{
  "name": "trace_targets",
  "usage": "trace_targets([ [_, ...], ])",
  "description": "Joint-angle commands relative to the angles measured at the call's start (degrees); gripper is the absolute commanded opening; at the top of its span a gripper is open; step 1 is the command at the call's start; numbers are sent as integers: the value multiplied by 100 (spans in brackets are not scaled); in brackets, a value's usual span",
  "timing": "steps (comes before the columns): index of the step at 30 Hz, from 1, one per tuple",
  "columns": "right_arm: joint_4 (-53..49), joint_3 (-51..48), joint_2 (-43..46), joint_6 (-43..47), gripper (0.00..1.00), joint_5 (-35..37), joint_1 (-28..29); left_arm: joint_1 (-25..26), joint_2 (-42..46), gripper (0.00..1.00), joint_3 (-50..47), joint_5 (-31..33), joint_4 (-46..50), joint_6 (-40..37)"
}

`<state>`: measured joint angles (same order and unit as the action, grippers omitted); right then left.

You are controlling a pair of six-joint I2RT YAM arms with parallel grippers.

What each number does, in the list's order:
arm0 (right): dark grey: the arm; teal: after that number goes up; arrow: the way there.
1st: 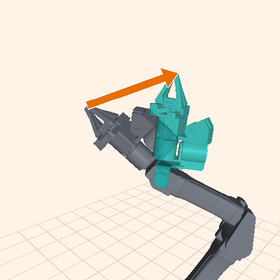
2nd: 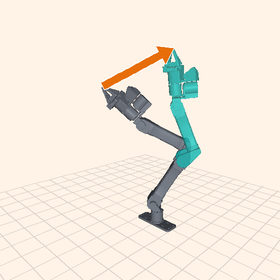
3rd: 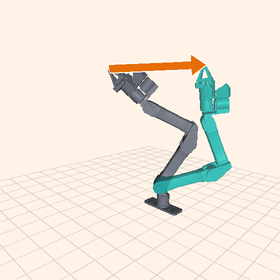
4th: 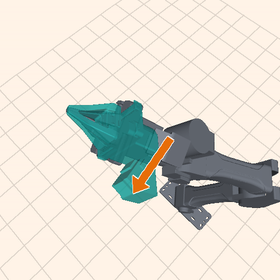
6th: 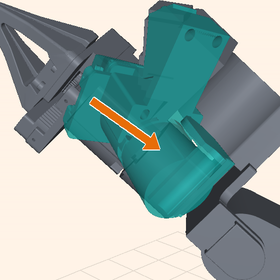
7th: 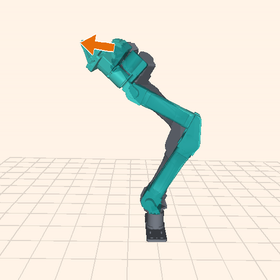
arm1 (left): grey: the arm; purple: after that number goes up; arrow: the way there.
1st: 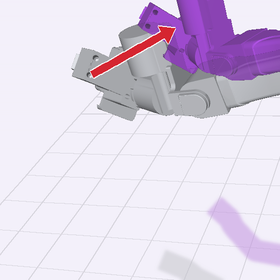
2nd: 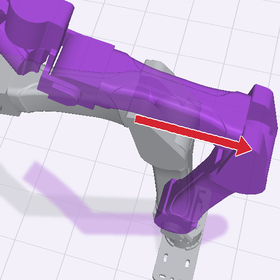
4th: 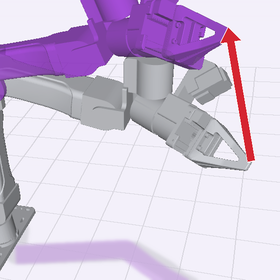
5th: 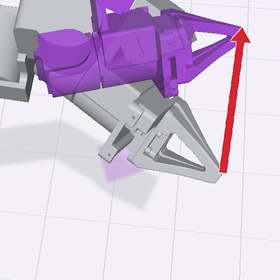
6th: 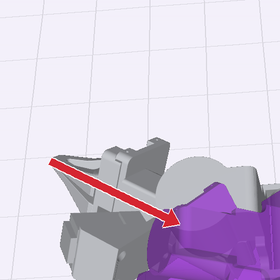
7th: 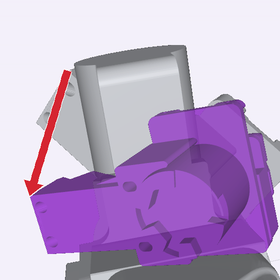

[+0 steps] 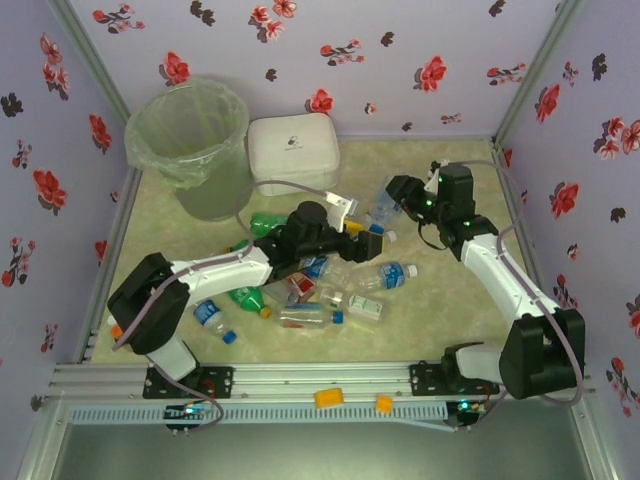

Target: Put the plastic bottles in the bin

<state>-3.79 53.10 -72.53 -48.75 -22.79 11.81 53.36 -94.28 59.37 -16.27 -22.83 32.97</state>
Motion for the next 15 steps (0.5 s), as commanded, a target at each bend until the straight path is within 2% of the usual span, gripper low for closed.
trace_targets([
  [1,159,-39,129,-92,49,-121,66,10,-187,86,246,-130,17,-34],
  [15,55,-107,356,-59,49,-169,75,-19,-599,67,385,98,-384,83],
])
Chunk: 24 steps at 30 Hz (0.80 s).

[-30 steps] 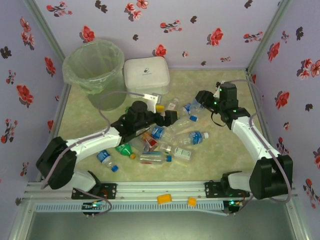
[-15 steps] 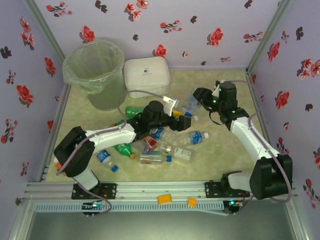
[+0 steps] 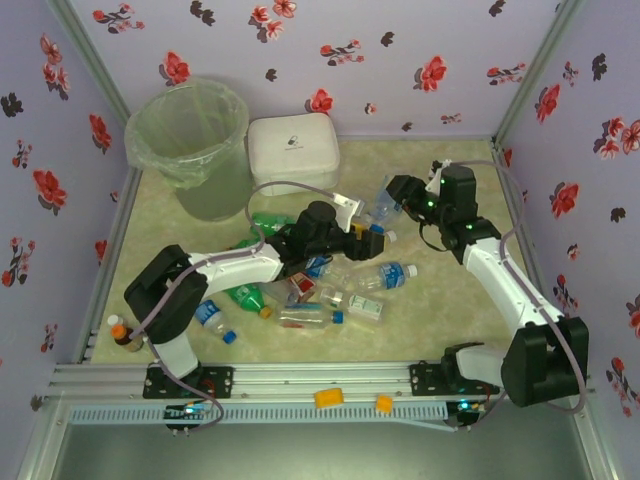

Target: Put the plastic bottles in the bin

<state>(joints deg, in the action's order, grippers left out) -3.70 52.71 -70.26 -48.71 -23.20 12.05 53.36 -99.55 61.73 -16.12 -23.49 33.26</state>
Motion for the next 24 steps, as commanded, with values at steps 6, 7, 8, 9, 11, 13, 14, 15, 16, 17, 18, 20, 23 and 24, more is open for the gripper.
trace_targets([
  [6,-26,-41,172,-16,49,-143,58,-19,-143,63,181,64,-459,60],
  [7,-26,-49,179,-16,49,-145,59,-19,-161,62,197,52,-472,34],
  [8,-35,-58,177,-16,49,-143,60,-21,-169,61,222,44,-473,6],
  [9,-34,-50,176,-16,49,-143,60,-18,-178,60,238,39,-473,-11],
  [11,-34,-44,158,-16,49,-158,73,-34,-192,56,251,40,-480,-32],
  [13,-29,-37,140,-16,49,-169,84,-45,-196,50,244,39,-523,-44],
  [14,-25,-25,136,-16,50,-181,87,-45,-197,47,235,39,-547,-41],
  [15,-40,-16,124,-12,50,-184,95,-41,-189,44,234,40,-564,-37],
  [16,-38,-8,120,-15,50,-185,95,-43,-177,39,234,26,-577,-37],
  [17,-46,-2,114,-17,51,-183,100,-46,-171,35,237,-2,-586,-32],
  [18,-43,3,109,-15,51,-177,100,-45,-162,32,225,-18,-595,-37],
  [20,-46,35,113,-7,54,-168,102,-54,-123,27,187,-21,-600,-44],
  [23,-190,199,98,89,71,-83,103,-73,-35,26,84,15,-630,-1],
  [24,-311,277,103,160,77,-6,100,-102,6,26,32,61,-639,34],
])
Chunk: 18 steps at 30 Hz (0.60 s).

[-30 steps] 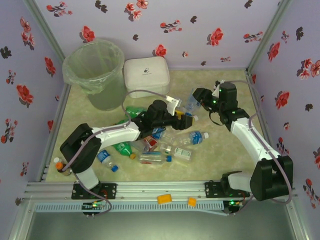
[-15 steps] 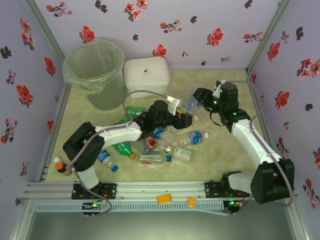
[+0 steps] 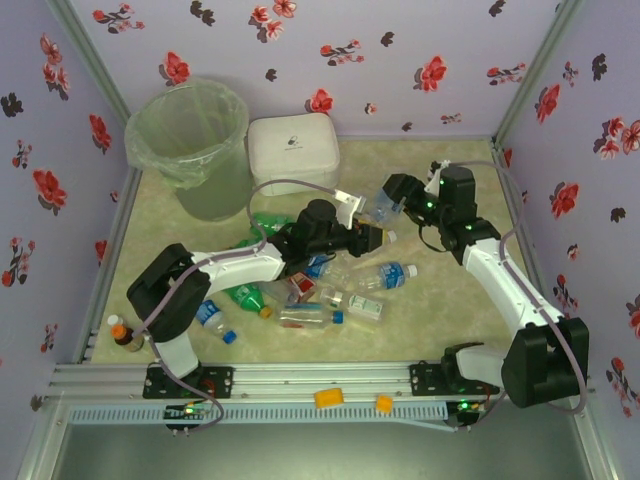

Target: Put the plastic bottles in the bin

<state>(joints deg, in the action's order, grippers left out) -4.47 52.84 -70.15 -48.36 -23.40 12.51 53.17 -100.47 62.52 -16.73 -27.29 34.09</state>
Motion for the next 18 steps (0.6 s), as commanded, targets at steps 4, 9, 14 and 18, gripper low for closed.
trace_targets([
  [4,-1035,818,156,674,100,526,30,-178,452,20,-399,522,-198,-96],
  [9,-1633,1224,246,1012,100,1127,-23,-392,1089,10,-764,1038,326,-368],
  [14,-1214,1051,274,978,100,1271,-82,-671,1829,0,-674,1484,1154,-939],
  [18,-717,792,196,607,100,901,-274,-1024,2211,0,-98,1853,2124,-1503],
])
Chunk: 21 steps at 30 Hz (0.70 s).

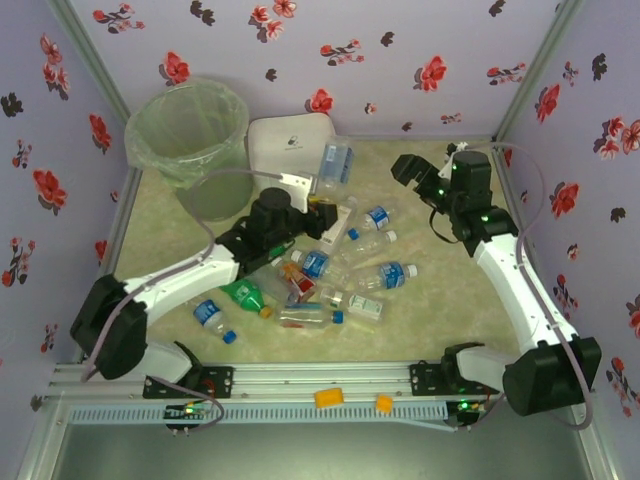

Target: Put the plastic bottles in the bin

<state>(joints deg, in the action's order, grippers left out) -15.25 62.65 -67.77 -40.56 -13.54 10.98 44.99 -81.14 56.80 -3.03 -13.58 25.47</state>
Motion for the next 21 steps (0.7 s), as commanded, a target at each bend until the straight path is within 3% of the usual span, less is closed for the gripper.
trace_targets([
  [1,583,-289,-57,-290,100,-265,-213,-384,331,0,712,506,1091,-770],
  [9,1121,-680,-180,-409,100,-475,-348,-1909,532,0,2028,636,2208,-1742],
  [16,943,-787,-200,-46,100,-5,147,-3261,337,0,2378,581,2380,-1639],
  [21,698,-801,-193,224,100,186,415,-3895,-71,0,2748,447,2974,-1345],
])
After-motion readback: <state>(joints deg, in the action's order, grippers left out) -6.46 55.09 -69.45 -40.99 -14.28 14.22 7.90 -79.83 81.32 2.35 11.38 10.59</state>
